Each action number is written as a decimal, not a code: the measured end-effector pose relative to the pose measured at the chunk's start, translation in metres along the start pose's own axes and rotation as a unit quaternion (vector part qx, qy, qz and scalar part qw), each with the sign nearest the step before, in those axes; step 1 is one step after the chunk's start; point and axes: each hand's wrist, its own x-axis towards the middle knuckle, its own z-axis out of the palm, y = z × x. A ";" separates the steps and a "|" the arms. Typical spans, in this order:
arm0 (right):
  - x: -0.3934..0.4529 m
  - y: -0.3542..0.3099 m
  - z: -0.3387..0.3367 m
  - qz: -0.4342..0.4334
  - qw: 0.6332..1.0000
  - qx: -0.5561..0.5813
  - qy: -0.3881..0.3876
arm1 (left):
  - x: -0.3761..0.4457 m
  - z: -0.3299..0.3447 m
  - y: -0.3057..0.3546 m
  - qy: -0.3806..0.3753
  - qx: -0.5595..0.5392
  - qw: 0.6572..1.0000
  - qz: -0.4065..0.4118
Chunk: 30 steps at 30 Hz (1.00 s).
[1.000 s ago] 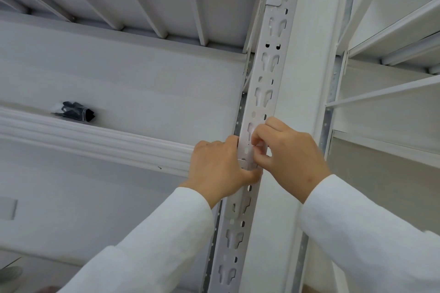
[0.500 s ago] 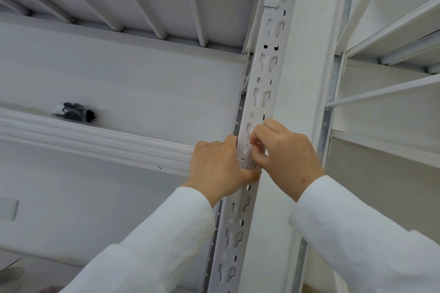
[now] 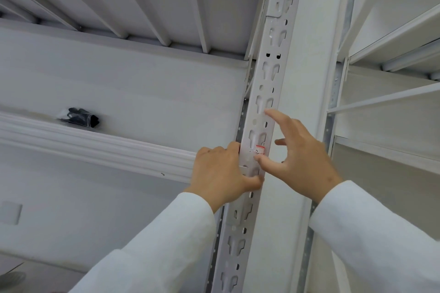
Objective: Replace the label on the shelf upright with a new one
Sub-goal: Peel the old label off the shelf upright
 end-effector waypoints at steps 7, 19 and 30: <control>0.016 -0.015 -0.007 -0.025 0.996 -0.070 -0.040 | -0.001 0.000 -0.001 -0.012 -0.003 1.000 0.000; 0.011 -0.029 0.001 0.016 0.989 -0.143 -0.033 | -0.002 0.002 0.001 0.008 -0.009 1.000 0.002; 0.020 -0.005 -0.003 -0.002 0.996 -0.075 0.040 | -0.001 0.000 0.000 -0.003 -0.005 1.000 -0.003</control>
